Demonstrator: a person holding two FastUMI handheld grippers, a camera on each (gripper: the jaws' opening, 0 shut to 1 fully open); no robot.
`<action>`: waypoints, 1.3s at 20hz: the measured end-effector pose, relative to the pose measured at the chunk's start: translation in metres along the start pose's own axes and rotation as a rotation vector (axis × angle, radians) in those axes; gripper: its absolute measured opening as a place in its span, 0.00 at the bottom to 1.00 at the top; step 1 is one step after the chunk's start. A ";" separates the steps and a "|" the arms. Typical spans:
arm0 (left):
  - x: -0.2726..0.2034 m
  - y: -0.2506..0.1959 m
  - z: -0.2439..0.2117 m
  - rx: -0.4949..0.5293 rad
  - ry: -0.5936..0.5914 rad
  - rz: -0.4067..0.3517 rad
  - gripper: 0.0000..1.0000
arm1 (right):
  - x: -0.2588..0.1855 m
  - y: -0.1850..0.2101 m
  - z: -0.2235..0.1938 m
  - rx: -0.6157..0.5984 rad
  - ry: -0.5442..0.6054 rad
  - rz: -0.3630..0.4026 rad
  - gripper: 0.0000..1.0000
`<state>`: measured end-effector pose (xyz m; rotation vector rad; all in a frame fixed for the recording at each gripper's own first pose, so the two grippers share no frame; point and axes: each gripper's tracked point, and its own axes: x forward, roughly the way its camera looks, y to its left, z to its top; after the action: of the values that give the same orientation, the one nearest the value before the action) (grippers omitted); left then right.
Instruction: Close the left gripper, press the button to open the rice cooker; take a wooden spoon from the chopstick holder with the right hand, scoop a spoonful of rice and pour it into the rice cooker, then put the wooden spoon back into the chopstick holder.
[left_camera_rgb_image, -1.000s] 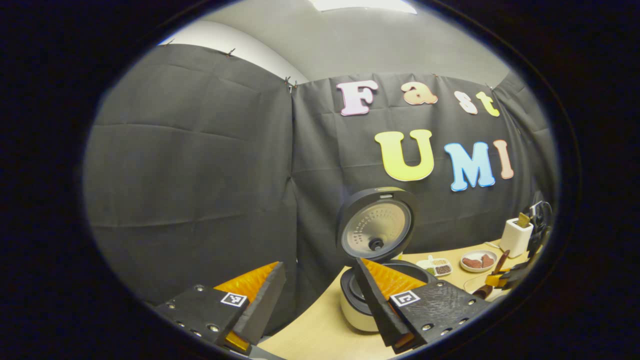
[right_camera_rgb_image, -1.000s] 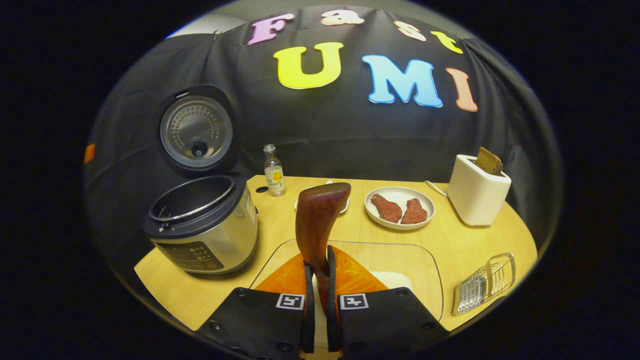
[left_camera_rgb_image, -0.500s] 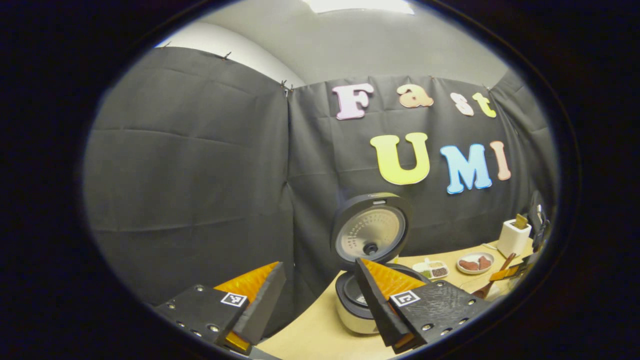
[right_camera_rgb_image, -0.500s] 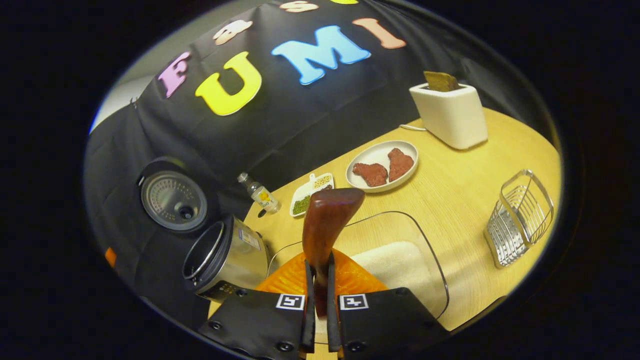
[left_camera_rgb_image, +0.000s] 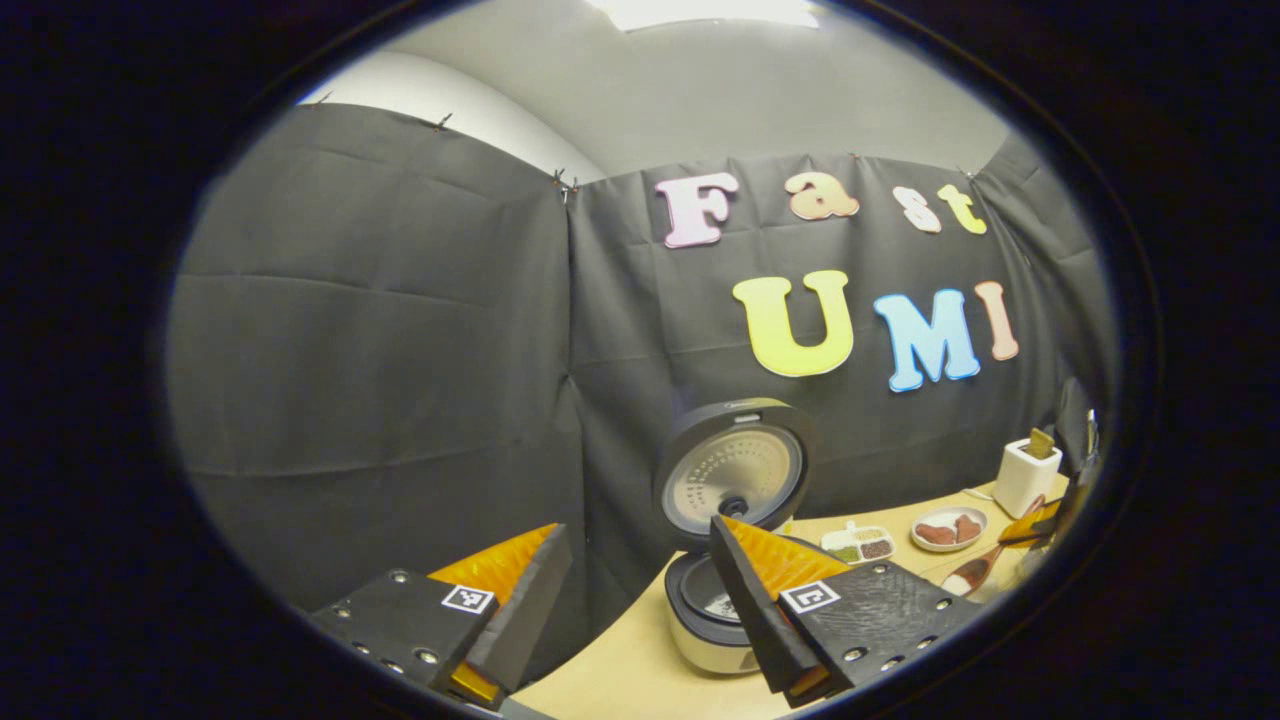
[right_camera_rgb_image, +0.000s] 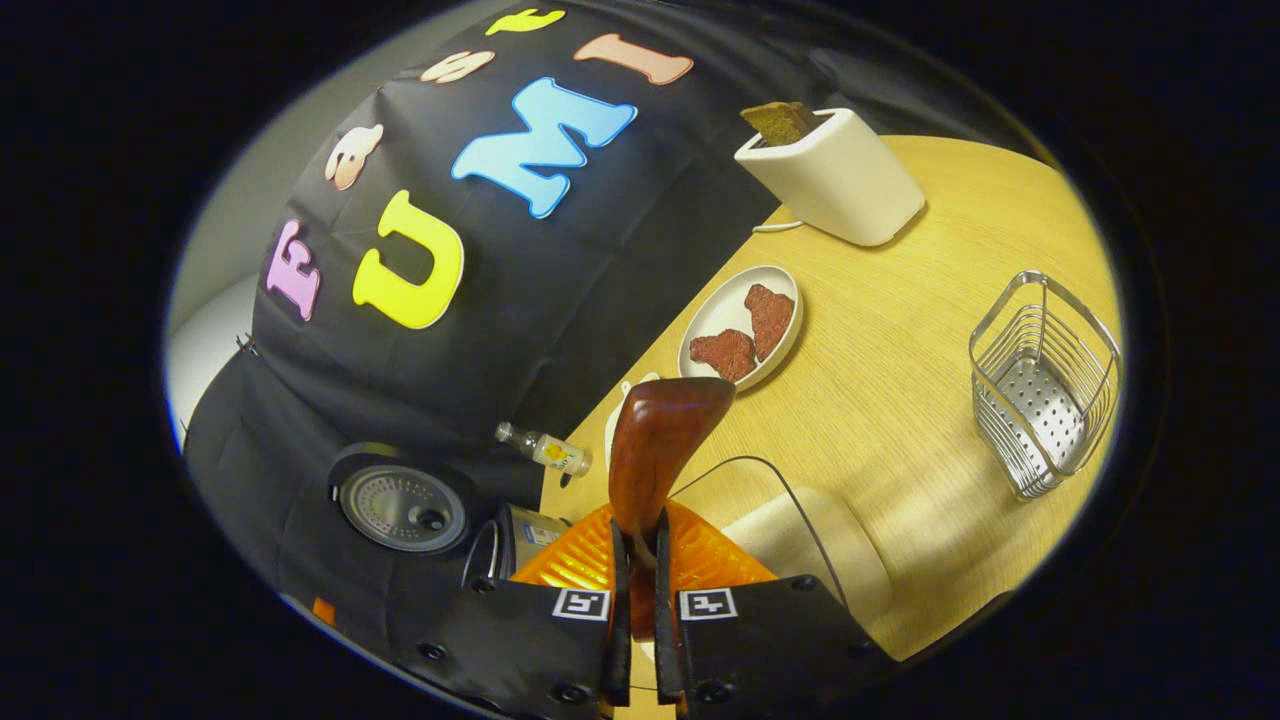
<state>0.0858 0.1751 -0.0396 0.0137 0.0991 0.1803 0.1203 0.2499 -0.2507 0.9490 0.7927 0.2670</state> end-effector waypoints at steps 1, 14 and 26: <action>0.000 -0.001 0.002 -0.001 0.000 -0.002 0.87 | -0.001 0.003 0.004 0.024 0.000 0.013 0.11; 0.000 0.041 -0.019 -0.026 0.017 0.058 0.87 | 0.026 0.121 -0.003 0.220 0.063 0.251 0.11; -0.015 0.105 -0.049 -0.035 0.065 0.167 0.87 | 0.091 0.223 -0.088 0.024 0.182 0.358 0.07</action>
<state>0.0472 0.2759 -0.0847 -0.0191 0.1597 0.3496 0.1492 0.4816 -0.1440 1.0979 0.7900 0.6638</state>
